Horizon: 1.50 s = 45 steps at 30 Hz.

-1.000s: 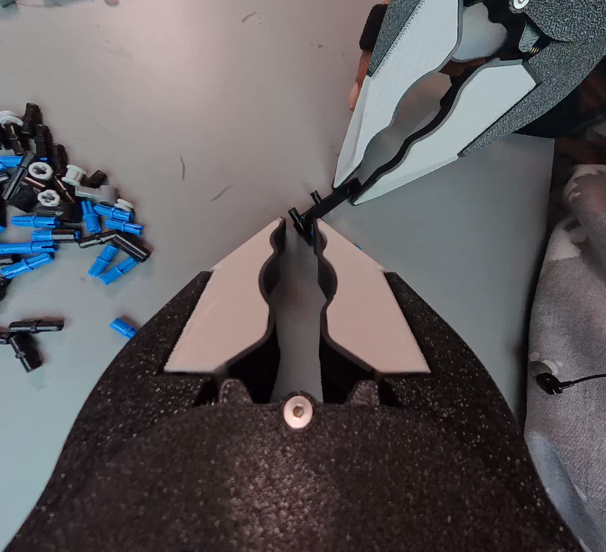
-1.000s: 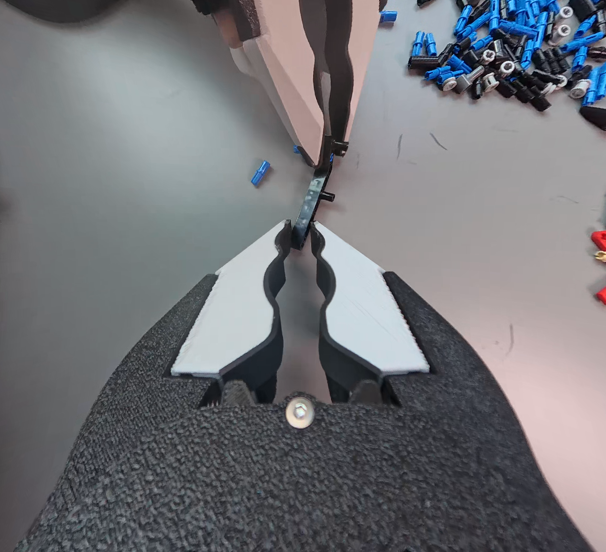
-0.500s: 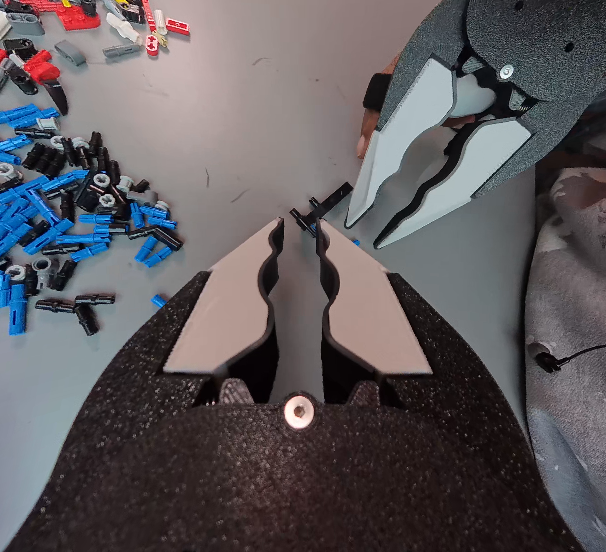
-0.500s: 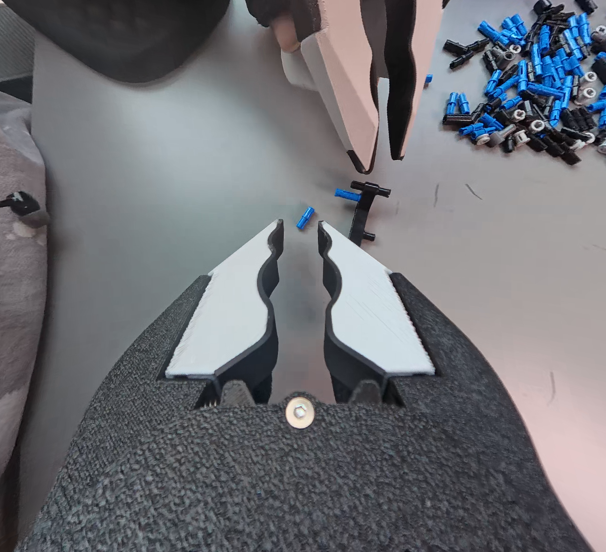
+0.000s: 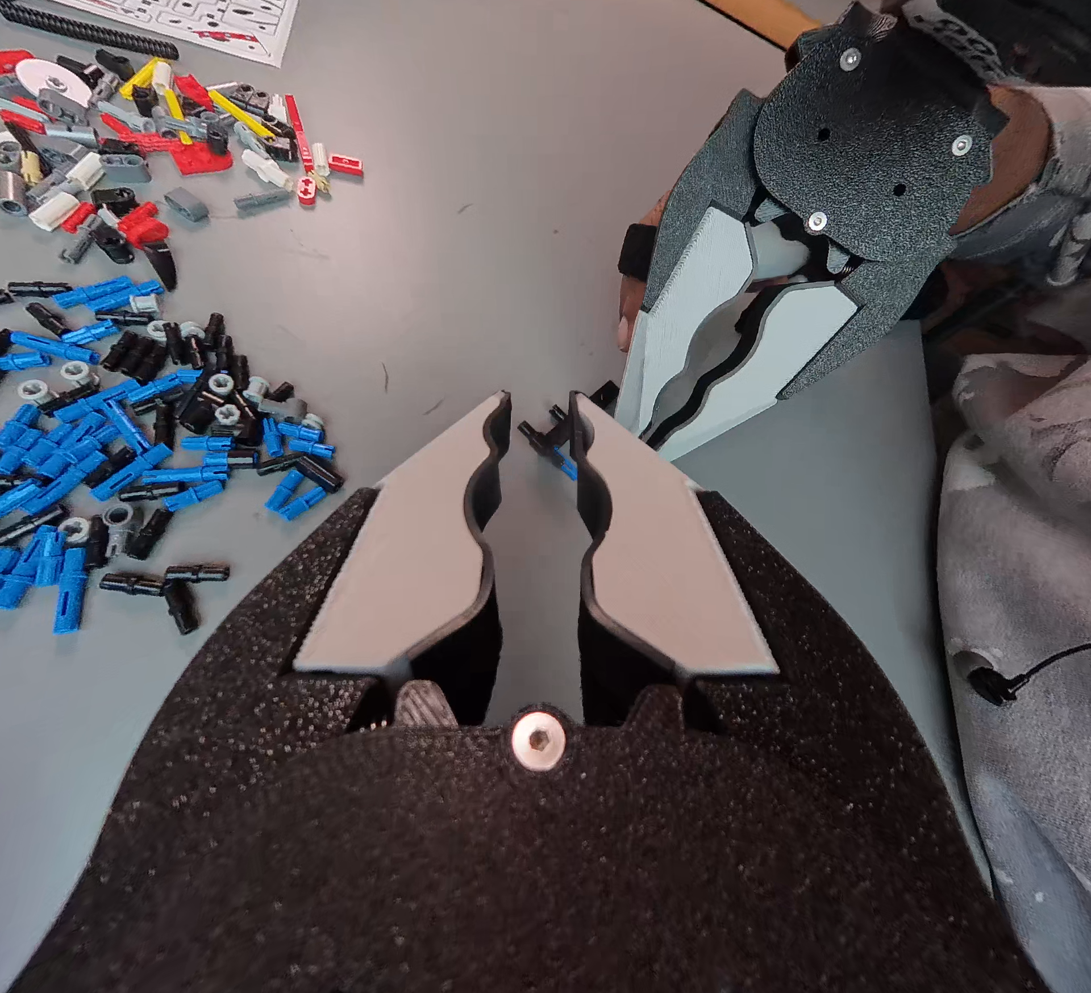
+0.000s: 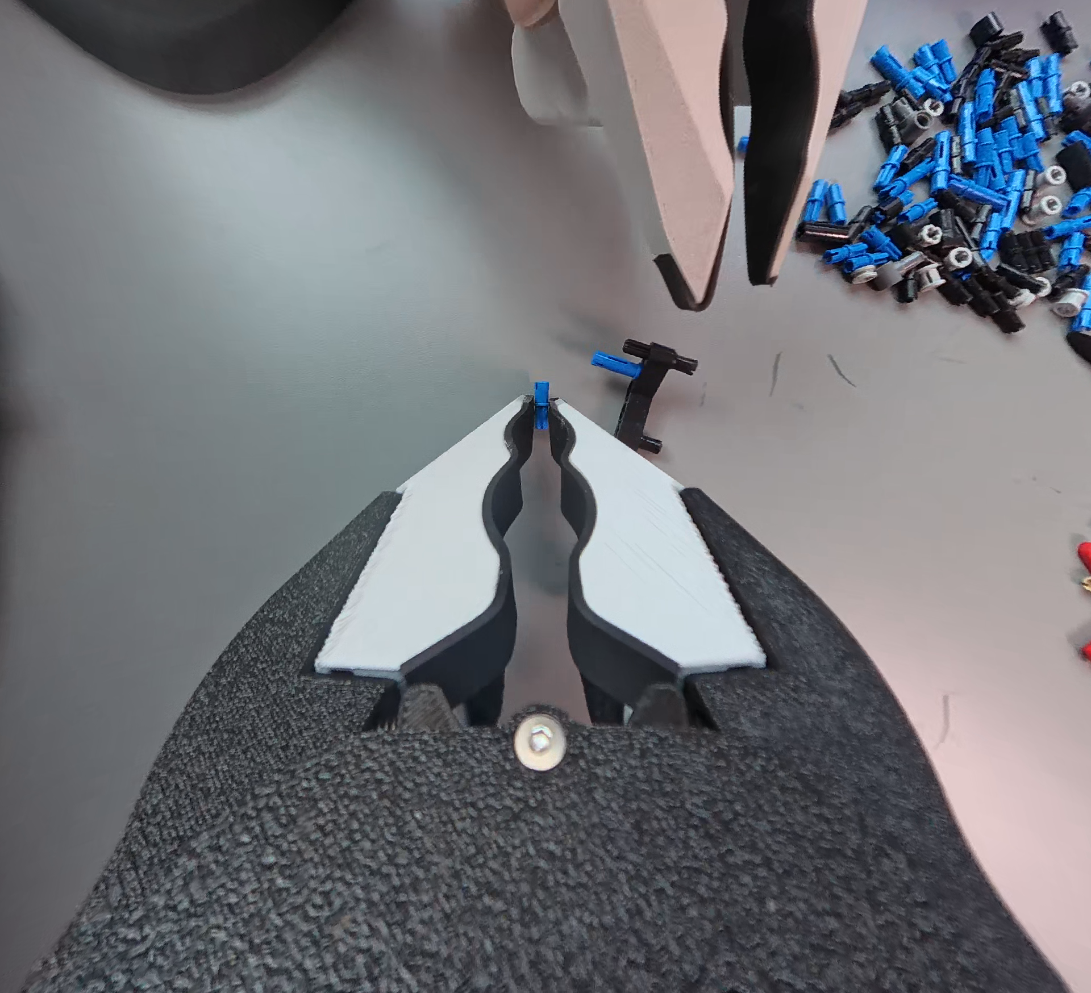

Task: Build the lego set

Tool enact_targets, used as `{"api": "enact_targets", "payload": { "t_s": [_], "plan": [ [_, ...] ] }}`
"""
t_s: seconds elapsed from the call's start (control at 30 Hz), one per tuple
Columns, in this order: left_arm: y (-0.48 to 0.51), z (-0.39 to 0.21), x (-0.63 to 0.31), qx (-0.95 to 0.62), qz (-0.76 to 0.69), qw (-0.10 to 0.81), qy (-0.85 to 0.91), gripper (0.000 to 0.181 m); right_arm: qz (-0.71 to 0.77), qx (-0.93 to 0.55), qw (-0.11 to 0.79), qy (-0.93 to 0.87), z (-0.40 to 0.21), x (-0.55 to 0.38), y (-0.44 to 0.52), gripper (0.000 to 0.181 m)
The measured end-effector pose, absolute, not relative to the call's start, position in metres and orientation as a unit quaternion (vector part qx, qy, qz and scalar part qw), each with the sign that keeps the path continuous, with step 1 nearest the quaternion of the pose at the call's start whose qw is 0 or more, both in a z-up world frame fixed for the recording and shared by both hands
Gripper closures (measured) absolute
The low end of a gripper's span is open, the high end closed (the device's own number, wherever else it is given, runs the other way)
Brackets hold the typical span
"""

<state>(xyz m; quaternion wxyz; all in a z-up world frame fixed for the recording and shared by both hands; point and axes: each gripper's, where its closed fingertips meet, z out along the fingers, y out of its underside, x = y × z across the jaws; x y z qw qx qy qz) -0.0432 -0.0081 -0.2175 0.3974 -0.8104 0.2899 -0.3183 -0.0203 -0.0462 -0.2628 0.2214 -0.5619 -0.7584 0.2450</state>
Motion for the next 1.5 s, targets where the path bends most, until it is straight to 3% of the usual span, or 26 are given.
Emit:
{"api": "enact_targets", "payload": {
  "t_s": [0.03, 0.37, 0.63, 1.07, 1.5],
  "plan": [
    [-0.007, -0.214, -0.043, -0.805, -0.324, 0.406, 0.285, 0.162, 0.262, -0.561, 0.231, -0.751, -0.258, -0.02, -0.045, 0.177],
    [-0.002, -0.176, -0.03, -0.739, -0.334, 0.511, 0.286, 0.157, 0.525, -0.57, 0.381, -0.505, -0.156, -0.022, 0.01, 0.177],
    [0.001, -0.165, -0.014, -0.721, -0.306, 0.55, 0.289, 0.157, 0.669, -0.558, 0.316, -0.375, -0.139, -0.019, 0.014, 0.177],
    [0.004, -0.15, -0.011, -0.706, -0.271, 0.589, 0.283, 0.161, 0.727, -0.552, 0.244, -0.327, -0.139, -0.021, 0.008, 0.177],
    [0.007, -0.152, -0.015, -0.721, -0.277, 0.578, 0.266, 0.174, 0.716, -0.558, 0.259, -0.33, -0.145, -0.026, 0.007, 0.177]
  ]
}}
